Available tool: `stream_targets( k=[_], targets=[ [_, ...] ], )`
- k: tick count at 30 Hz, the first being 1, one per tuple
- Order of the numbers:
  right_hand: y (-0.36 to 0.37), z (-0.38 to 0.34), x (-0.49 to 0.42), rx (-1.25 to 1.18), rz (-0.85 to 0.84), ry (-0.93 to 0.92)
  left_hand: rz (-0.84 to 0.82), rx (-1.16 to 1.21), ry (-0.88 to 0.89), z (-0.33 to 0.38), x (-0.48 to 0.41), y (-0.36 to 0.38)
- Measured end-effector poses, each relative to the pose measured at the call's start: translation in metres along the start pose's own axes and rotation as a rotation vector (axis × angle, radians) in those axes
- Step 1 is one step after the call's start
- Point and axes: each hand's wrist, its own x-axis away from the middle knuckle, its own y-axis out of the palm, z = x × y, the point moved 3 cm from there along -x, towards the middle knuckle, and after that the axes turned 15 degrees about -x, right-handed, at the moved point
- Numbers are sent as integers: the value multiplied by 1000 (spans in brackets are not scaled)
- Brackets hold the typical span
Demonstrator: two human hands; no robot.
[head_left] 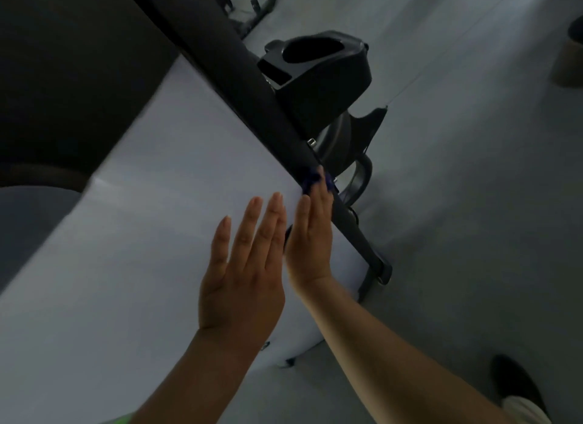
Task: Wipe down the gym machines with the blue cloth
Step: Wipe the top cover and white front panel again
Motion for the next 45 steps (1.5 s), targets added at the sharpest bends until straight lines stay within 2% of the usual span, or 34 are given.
stream_targets(
  k=[2,3,5,7,10,12,13,15,16,17,21,22,23,26,27,28,32,33,37,39,43,45],
  targets=[
    [6,13,1,17,-47,-105,-25,-13,16,6,-1,0],
    [1,27,0,-22,-14,-42,-32,-16,24,8,-1,0],
    [-11,53,0,-151,113,204,-38,-39,39,10,-2,2],
    [-15,50,-1,-183,142,288,-43,-66,42,9,-1,5],
    [-3,14,-5,-66,13,42,-39,-60,38,13,-3,6],
    [-5,25,-4,-48,-37,-96,-44,-51,39,14,-5,5],
    [-13,39,-4,-94,-1,-31,-37,-43,42,16,-5,6],
    [-31,68,-1,-211,108,274,-34,-33,41,17,-5,7],
    [-36,73,2,-229,127,364,-39,-29,41,18,-6,7],
    [-35,70,2,-194,132,377,-38,-31,44,19,-7,7],
    [-13,50,0,-75,25,47,-40,-78,92,39,-7,15],
    [-16,58,2,-68,6,21,-46,-88,99,44,-7,16],
    [-25,75,5,-90,36,69,-51,-98,99,48,-6,18],
    [-51,124,12,-175,180,453,-69,-112,106,57,-5,25],
    [-53,128,13,-163,207,492,-63,-107,113,60,-5,26],
    [-51,128,12,-162,205,472,-51,-101,120,65,-4,28],
    [-34,111,18,-121,69,153,-62,-73,150,86,-4,34],
    [-39,122,20,-112,81,158,-69,-76,159,89,-3,36],
    [-67,170,22,-179,259,523,-61,-121,173,95,1,44],
    [-63,165,22,-156,240,486,-41,-124,164,99,3,47],
    [-46,151,27,-126,134,205,-46,-81,164,114,8,50],
    [-60,172,29,-218,190,282,-31,-82,159,122,11,54]
  ],
)
